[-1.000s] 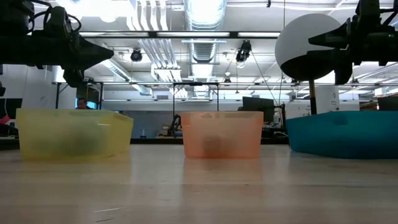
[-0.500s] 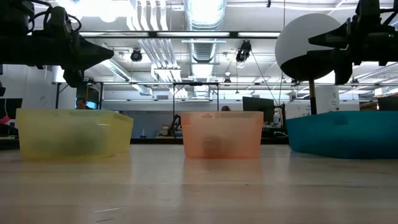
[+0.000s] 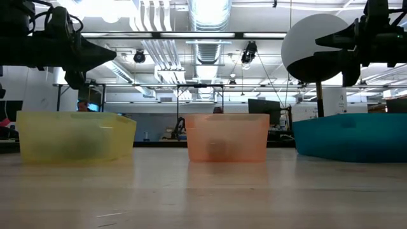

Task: Pick and place items into bin
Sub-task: Return to Home Position

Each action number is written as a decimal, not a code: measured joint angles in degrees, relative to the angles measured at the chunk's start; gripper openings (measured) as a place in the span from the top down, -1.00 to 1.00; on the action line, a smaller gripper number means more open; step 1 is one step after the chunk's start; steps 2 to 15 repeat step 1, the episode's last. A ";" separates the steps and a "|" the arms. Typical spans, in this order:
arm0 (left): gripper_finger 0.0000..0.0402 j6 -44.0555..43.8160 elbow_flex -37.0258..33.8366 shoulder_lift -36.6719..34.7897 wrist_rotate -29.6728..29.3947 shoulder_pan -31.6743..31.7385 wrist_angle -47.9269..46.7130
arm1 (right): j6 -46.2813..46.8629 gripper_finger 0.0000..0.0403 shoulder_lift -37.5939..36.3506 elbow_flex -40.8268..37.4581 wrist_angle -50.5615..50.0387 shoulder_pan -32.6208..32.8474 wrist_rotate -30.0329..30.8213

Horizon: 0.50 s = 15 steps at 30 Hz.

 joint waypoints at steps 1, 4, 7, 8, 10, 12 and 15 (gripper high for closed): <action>1.00 0.00 0.00 0.00 0.00 0.00 0.01 | 0.00 0.19 0.00 0.00 0.01 0.00 0.00; 1.00 0.00 0.00 0.00 0.00 0.00 0.01 | 0.00 0.19 0.00 0.00 0.01 0.00 0.00; 1.00 0.00 0.00 0.00 0.00 0.00 0.01 | 0.00 0.19 0.00 0.00 0.01 0.00 0.00; 1.00 0.00 0.00 0.00 0.00 0.00 0.01 | 0.00 0.19 0.00 0.00 0.01 0.00 0.00; 1.00 0.00 0.00 0.00 0.00 0.00 0.01 | 0.00 0.19 0.00 0.00 0.01 0.00 0.00; 1.00 0.00 0.00 0.00 0.00 0.00 0.01 | 0.00 0.19 0.00 0.00 0.01 0.00 0.00; 1.00 0.00 0.00 0.00 0.00 0.00 0.01 | 0.00 0.19 0.00 0.00 0.01 0.00 0.00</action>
